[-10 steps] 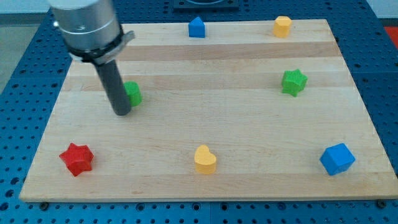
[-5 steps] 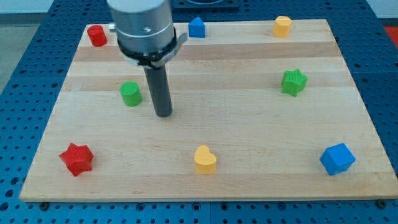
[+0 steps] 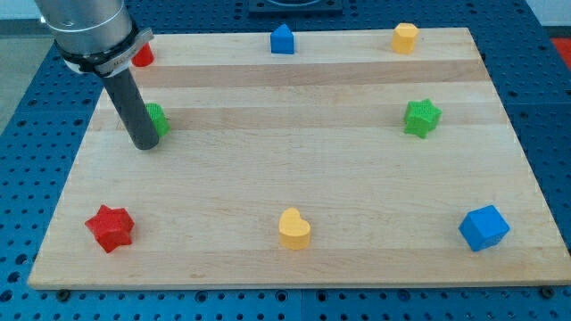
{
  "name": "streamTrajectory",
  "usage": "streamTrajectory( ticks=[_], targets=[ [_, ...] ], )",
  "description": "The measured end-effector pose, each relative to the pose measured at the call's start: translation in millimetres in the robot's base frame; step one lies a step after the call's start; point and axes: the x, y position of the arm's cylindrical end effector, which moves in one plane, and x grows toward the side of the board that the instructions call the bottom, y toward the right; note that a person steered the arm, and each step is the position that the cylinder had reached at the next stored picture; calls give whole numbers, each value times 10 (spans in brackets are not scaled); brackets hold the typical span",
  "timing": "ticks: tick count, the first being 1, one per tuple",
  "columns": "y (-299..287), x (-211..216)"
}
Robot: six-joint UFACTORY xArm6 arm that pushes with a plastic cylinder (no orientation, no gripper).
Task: Move green circle to the center left
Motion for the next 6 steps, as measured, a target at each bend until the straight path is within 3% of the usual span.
streamTrajectory(
  ticks=[1,3,4,6],
  targets=[
    [235,241],
    [970,-369],
    [970,-390],
    [-24,-399]
  ],
)
